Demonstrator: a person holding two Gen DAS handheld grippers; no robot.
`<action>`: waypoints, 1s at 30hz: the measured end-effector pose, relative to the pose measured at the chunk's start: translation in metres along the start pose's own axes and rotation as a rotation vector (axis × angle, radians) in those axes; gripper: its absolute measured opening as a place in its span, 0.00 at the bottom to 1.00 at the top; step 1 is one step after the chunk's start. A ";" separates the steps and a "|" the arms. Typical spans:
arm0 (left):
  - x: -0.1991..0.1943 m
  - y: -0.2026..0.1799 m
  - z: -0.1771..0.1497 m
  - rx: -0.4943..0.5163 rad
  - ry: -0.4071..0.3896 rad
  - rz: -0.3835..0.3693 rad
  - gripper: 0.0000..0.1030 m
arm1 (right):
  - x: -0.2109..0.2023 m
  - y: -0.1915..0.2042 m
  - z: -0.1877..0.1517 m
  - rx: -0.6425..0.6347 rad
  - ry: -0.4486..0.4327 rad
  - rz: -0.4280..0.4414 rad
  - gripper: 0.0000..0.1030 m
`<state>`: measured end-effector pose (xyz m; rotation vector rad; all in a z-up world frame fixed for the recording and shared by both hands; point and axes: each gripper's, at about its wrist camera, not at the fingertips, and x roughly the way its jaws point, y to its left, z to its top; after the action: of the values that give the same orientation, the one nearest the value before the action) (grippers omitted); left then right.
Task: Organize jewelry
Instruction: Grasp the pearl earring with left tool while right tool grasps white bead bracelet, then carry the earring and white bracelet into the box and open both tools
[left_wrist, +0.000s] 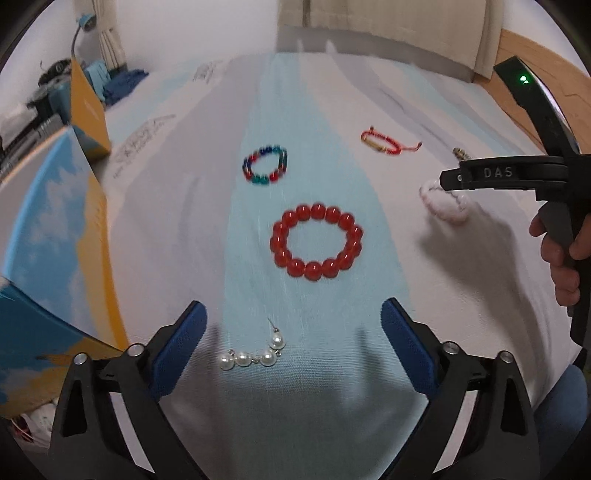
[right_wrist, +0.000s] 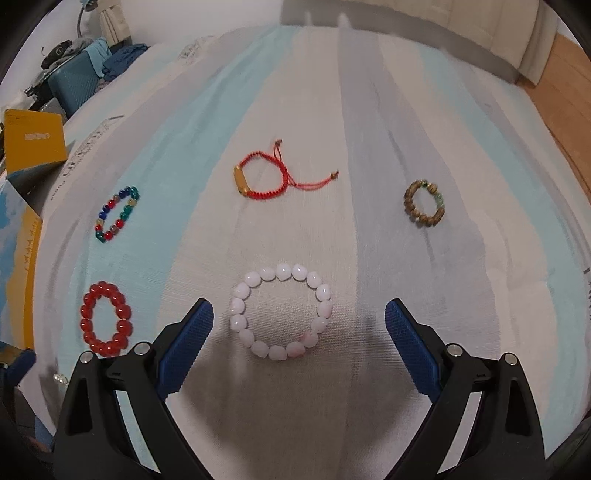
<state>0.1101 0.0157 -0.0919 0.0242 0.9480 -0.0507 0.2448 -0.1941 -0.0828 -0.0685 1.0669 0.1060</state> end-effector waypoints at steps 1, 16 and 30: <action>0.003 0.001 -0.001 -0.004 0.008 0.002 0.87 | 0.004 -0.001 0.000 0.002 0.008 0.003 0.88; 0.030 0.008 -0.014 0.005 0.079 0.000 0.43 | 0.037 0.001 -0.003 0.023 0.073 0.042 0.61; 0.017 0.012 -0.007 -0.012 0.122 -0.067 0.10 | 0.023 0.000 -0.003 0.046 0.054 0.073 0.19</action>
<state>0.1146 0.0277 -0.1100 -0.0154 1.0711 -0.1067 0.2534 -0.1927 -0.1046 0.0087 1.1253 0.1461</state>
